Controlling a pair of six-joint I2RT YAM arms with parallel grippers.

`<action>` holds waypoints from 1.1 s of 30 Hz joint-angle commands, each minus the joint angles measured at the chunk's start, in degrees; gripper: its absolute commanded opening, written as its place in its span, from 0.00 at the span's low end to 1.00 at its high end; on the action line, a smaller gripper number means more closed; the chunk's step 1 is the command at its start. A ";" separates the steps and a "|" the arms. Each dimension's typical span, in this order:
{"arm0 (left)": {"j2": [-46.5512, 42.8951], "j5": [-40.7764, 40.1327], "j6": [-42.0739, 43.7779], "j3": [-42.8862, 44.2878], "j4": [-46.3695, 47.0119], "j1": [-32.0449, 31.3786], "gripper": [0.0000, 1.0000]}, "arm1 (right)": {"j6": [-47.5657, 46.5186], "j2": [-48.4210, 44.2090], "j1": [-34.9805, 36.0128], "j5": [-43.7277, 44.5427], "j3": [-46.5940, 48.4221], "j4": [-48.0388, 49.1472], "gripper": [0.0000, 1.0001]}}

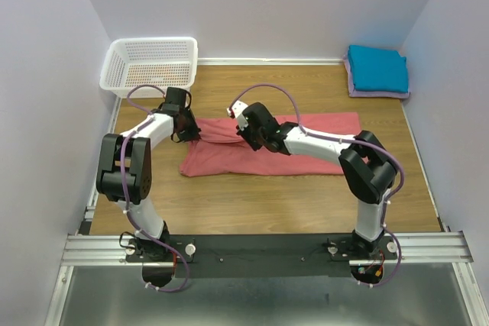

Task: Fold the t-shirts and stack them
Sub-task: Fold the tshirt

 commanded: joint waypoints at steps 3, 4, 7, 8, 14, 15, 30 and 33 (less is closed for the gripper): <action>-4.61 -1.83 1.41 -1.72 -0.56 0.63 0.24 | 2.99 -3.69 0.52 -6.44 -3.41 -0.91 0.14; -5.23 -2.27 1.50 -1.81 -0.82 0.63 0.27 | 3.35 -4.13 0.52 -8.18 -3.59 -1.00 0.19; -8.13 -4.65 1.94 -2.16 -2.05 0.72 0.39 | 4.49 -5.98 0.52 -8.81 -4.21 -1.70 0.37; -8.92 -5.61 2.12 -2.08 -2.40 0.63 0.42 | 4.75 -7.37 0.43 -8.72 -4.30 -1.97 0.41; -14.46 -6.94 2.73 -2.25 -3.55 0.46 0.49 | 6.86 -9.76 0.43 -11.62 -2.37 -2.76 0.56; -14.99 -6.76 2.73 -2.08 -3.46 0.11 0.47 | 7.13 -9.41 0.35 -11.71 -1.84 -2.76 0.55; 0.54 -9.66 2.47 0.91 2.96 -7.02 0.20 | 14.33 6.41 -6.33 -17.25 5.63 -1.27 0.28; 2.66 -11.41 1.86 -0.48 3.04 -6.93 0.18 | 14.08 7.20 -8.17 -16.72 4.49 -1.00 0.28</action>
